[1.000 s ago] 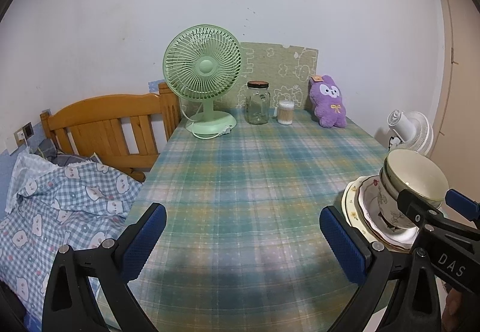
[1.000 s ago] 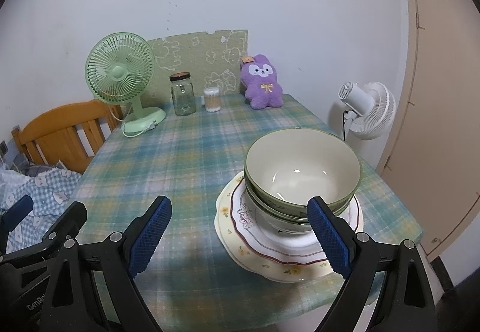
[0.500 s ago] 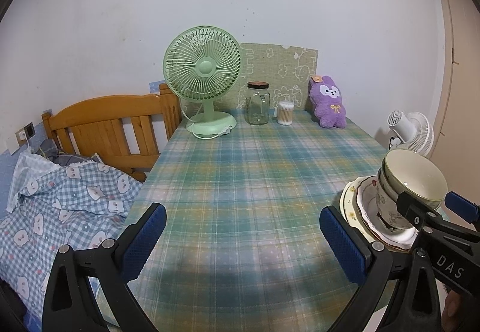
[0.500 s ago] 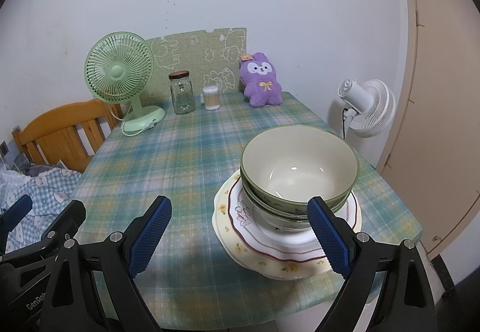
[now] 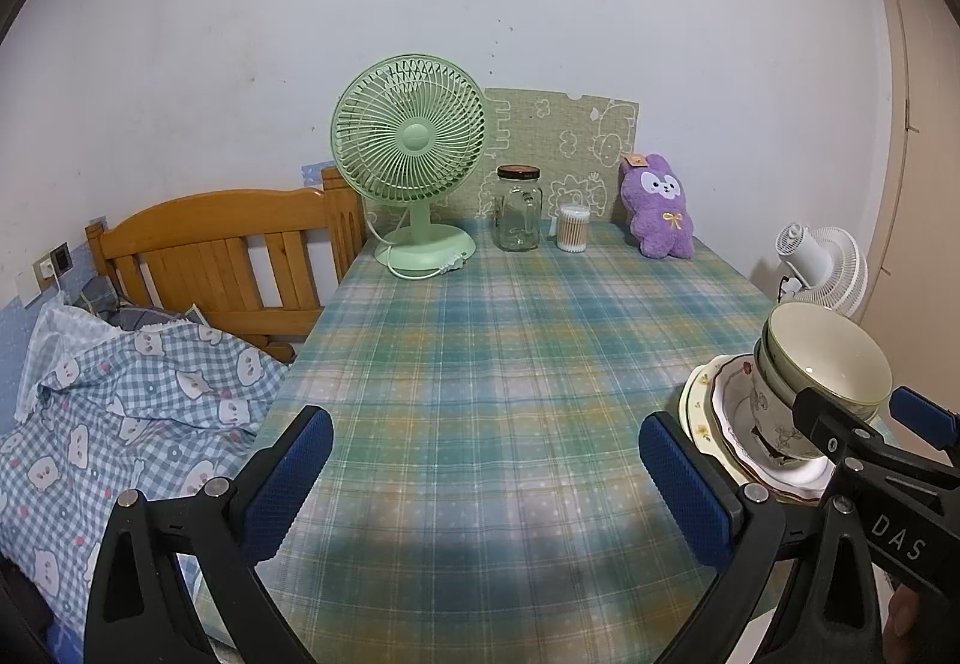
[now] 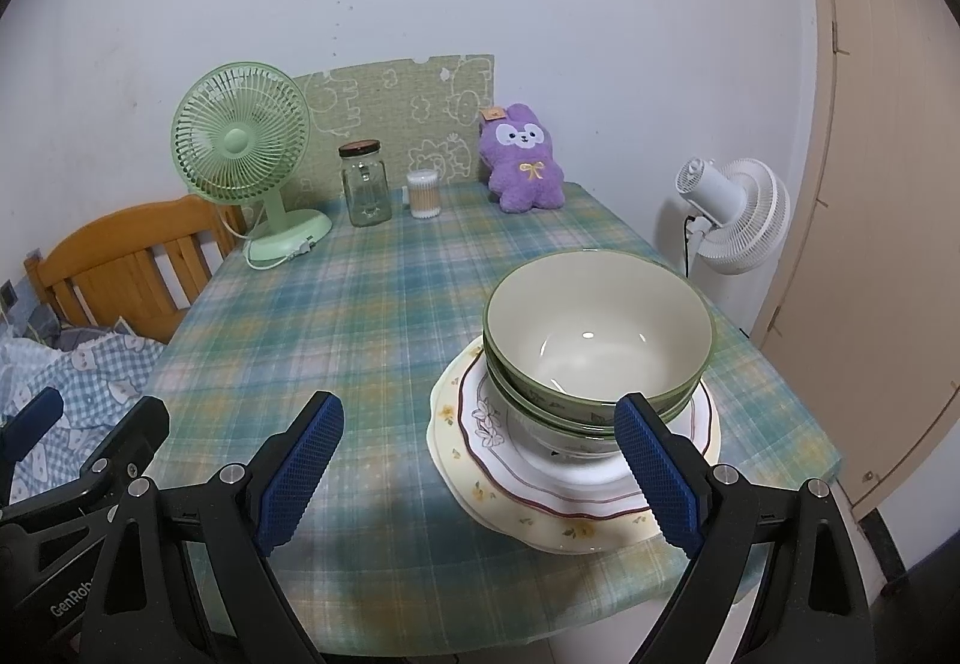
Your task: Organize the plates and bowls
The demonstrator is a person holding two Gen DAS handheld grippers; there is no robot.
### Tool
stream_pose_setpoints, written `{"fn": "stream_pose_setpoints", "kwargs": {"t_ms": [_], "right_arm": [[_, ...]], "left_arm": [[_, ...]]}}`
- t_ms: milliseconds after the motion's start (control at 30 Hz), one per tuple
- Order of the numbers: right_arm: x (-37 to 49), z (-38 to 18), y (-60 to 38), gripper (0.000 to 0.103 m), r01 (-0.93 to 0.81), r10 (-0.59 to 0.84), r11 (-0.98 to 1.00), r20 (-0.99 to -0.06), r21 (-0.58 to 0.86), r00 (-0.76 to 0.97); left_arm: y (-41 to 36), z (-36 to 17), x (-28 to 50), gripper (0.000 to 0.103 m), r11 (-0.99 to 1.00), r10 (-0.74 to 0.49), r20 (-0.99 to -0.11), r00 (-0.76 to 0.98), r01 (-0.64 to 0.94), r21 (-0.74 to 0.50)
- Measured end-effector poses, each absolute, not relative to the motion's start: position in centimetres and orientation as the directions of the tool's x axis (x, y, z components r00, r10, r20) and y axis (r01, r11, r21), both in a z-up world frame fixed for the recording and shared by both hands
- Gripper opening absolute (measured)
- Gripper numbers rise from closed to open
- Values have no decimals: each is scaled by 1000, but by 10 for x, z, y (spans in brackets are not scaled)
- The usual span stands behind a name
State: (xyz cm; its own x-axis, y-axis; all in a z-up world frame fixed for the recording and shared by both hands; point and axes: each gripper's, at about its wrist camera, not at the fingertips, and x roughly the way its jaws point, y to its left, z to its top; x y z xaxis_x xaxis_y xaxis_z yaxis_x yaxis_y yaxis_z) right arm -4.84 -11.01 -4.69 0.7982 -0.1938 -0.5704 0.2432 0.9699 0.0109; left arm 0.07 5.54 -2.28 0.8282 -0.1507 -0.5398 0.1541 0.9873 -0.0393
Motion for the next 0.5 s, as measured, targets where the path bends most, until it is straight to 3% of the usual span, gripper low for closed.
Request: {"fn": "stream_pose_setpoints", "kwargs": {"t_ms": [500], "right_arm": [[-44, -45, -108, 94, 262, -210, 965, -588, 3, 781]], "left_arm": [[55, -22, 4, 103, 986, -156, -548, 822, 159, -43]]}}
